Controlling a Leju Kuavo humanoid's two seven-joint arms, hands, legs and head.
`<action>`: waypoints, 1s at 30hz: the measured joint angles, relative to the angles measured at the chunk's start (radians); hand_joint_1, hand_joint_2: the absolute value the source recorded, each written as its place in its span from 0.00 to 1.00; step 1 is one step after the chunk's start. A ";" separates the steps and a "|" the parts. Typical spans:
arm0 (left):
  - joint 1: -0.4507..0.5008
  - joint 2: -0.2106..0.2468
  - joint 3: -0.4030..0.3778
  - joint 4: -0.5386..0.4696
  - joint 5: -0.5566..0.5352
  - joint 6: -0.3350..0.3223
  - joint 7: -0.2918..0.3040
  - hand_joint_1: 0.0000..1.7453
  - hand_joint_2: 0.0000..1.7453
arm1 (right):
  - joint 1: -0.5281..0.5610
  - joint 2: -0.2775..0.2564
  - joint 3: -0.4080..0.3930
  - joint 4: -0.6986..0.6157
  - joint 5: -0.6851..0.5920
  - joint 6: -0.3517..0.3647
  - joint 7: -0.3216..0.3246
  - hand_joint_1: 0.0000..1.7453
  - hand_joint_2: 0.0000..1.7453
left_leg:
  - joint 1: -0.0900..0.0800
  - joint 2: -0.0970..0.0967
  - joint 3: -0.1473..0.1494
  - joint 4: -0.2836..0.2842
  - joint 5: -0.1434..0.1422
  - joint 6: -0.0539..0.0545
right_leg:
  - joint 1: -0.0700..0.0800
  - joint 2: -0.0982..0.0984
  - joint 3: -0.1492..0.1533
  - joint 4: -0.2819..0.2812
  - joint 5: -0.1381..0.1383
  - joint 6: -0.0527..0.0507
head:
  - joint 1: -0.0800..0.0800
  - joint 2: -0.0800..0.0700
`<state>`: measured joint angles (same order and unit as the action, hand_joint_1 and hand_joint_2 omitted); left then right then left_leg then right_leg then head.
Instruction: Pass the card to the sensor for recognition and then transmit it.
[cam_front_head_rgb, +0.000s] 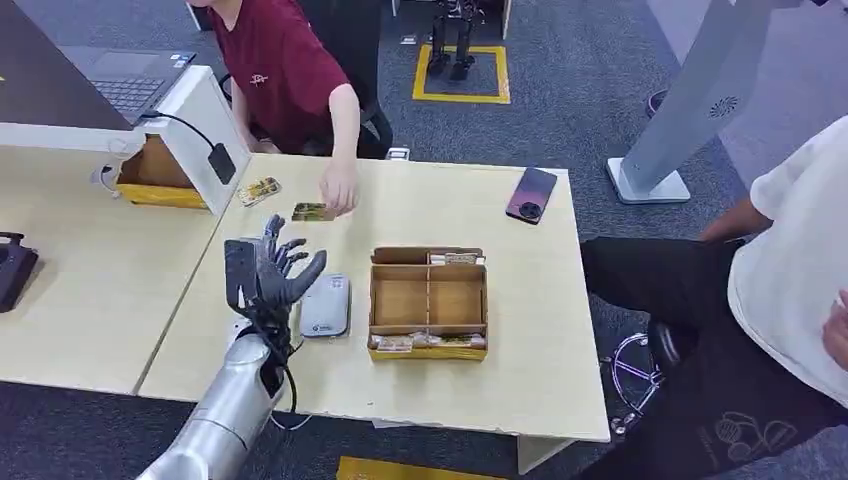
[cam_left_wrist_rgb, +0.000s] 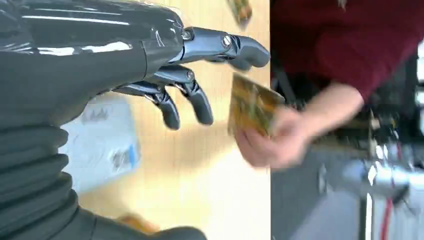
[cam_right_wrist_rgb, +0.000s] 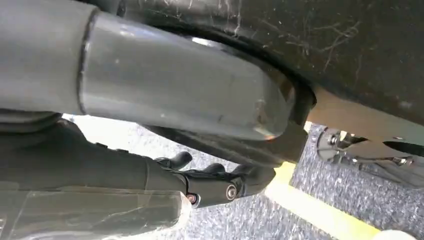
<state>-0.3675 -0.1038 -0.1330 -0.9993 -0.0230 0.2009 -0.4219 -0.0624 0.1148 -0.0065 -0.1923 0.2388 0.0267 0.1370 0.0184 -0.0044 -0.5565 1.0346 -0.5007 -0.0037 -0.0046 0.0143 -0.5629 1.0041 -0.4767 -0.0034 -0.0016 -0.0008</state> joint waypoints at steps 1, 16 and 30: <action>0.045 0.007 -0.015 -0.060 0.009 -0.027 0.002 0.00 1.00 | 0.000 0.000 -0.003 0.000 -0.003 0.000 -0.001 0.00 0.00 | 0.000 0.001 0.000 0.000 -0.001 0.001 | 0.000 0.000 0.000 0.000 0.000 0.000 | 0.000 0.000; 0.522 0.111 -0.167 -0.554 -0.657 0.490 -0.210 0.00 1.00 | 0.013 -0.007 -0.038 0.000 -0.005 -0.013 -0.033 0.00 0.00 | 0.000 0.001 0.000 0.000 -0.002 0.001 | 0.000 -0.001 -0.001 0.000 -0.001 0.000 | 0.000 0.000; 0.604 -0.020 -0.096 -0.627 -1.261 0.495 -0.273 0.00 1.00 | 0.009 -0.007 -0.042 0.000 0.044 -0.008 -0.030 0.00 0.00 | -0.001 -0.001 0.000 0.000 -0.001 0.002 | 0.000 -0.002 0.000 0.000 -0.001 0.000 | 0.000 0.000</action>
<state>0.2361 -0.1240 -0.2293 -1.6262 -1.2838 0.6962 -0.6954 -0.0529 0.1076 -0.0484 -0.1919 0.2827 0.0183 0.1072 0.0178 -0.0050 -0.5570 1.0343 -0.5018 -0.0020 -0.0049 0.0119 -0.5631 1.0038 -0.4779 -0.0034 -0.0015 -0.0008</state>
